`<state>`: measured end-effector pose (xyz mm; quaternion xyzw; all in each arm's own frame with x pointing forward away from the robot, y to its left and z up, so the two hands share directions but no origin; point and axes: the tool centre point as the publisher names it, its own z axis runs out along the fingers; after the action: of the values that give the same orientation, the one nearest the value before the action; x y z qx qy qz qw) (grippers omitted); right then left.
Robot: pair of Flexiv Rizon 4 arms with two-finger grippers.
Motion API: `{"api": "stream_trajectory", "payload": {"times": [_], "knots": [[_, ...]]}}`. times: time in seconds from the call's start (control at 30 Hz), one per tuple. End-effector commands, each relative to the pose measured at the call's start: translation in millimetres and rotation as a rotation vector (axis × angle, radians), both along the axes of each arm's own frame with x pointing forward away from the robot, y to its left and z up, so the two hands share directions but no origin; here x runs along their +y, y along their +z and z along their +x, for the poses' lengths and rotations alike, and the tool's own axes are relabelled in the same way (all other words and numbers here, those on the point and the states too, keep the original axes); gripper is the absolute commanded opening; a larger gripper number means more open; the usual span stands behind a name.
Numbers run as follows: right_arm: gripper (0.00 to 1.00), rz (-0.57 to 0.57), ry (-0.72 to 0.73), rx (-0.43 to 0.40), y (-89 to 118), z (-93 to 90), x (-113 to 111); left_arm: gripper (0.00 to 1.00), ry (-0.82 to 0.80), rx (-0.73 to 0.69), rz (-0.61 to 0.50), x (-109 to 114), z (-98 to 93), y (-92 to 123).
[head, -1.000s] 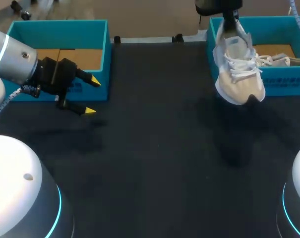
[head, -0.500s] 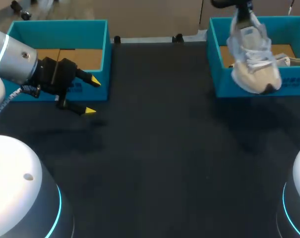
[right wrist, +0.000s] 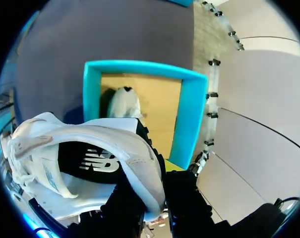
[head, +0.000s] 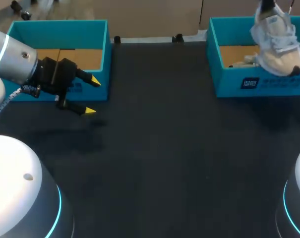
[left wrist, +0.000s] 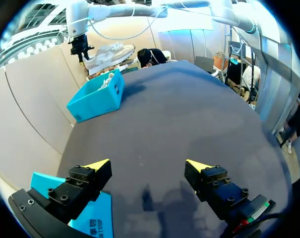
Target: Take the shoe out of the shoebox, open the shoe tongue, remove and reinsert the insole, then place the shoe into the shoebox
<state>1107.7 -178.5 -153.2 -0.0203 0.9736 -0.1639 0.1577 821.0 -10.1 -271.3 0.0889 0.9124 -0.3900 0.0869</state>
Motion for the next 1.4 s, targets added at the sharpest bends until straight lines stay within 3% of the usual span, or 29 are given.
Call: {"api": "stream_trajectory", "payload": {"times": [0.03,0.1,0.83,1.13,1.17,1.4], "knots": [[0.0,0.004,-0.008,0.016,-1,20.8,-17,1.0,0.001,0.0,0.003,0,-1.1,1],[0.0,0.0,-0.087,0.028,-3,25.3,-28,1.0,0.001,0.0,0.003,0,-1.1,1],[0.0,-0.001,-0.071,0.024,-3,25.3,-30,1.0,0.001,0.0,0.003,0,-1.1,1],[0.0,-0.015,-0.085,-0.001,-10,59.6,-63,1.0,0.001,0.0,0.003,0,-1.1,1],[0.0,-0.013,-0.087,-0.009,-12,71.1,-78,1.0,0.001,0.0,0.003,0,-1.1,1],[0.0,-0.01,-0.12,-0.015,-18,100.7,-114,1.0,0.001,0.0,0.003,0,-1.1,1]]}}
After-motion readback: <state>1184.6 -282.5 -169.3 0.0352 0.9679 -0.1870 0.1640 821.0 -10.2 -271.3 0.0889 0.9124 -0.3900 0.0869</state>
